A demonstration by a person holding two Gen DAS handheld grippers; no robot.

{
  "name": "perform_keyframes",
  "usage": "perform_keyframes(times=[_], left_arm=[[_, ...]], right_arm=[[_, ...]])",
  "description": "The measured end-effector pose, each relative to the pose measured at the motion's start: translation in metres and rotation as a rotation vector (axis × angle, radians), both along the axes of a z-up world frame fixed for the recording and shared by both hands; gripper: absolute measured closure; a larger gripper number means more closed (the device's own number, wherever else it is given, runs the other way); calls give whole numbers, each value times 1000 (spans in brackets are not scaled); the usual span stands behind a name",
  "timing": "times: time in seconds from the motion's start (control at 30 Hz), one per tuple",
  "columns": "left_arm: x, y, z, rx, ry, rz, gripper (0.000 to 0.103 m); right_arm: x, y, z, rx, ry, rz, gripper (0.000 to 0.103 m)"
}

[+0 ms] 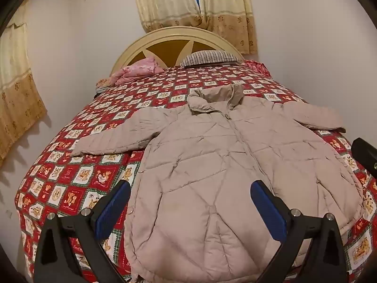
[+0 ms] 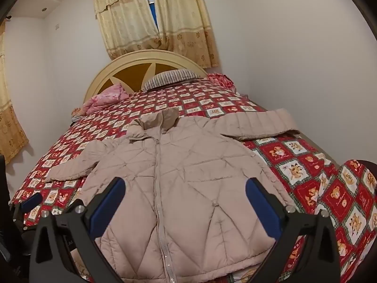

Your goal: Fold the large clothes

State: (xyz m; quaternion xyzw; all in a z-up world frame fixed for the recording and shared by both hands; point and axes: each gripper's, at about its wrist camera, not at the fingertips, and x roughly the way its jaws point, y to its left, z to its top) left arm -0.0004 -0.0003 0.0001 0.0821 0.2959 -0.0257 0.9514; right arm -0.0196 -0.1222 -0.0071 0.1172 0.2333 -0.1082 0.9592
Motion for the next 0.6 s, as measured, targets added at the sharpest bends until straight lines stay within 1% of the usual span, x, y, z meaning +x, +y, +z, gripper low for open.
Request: perform_keyframes(times=[0.1,0.13,0.17,0.23,0.27,0.33,0.37,0.6], left_arm=[[-3,-2,0,2,-12,3,1],[-5,0,0,-9,-19,3,1],[-4,1,0,-10,-8,4,1],[-10,0,-3,-11,-14,2,1],[-1,2,-1,-29,21,2,1],[2,8,-1,-38,34,0,1],[1,3,-2,-28,34,1,1],[0,4,-5,-26,38,-6,1]], right_arm=[[1,0,-3,0,3,2,0],[0,-1,-4,-1,3,4,0],[0,-1,-3,1,5,2,0],[1,-2,-2,3,7,2,0],[1,-1,-2,4,8,1,0],[2,-1,-1,5,8,1,0],[1,-1,-1,6,8,1,0],[5,-3,-5,9,12,0,0]])
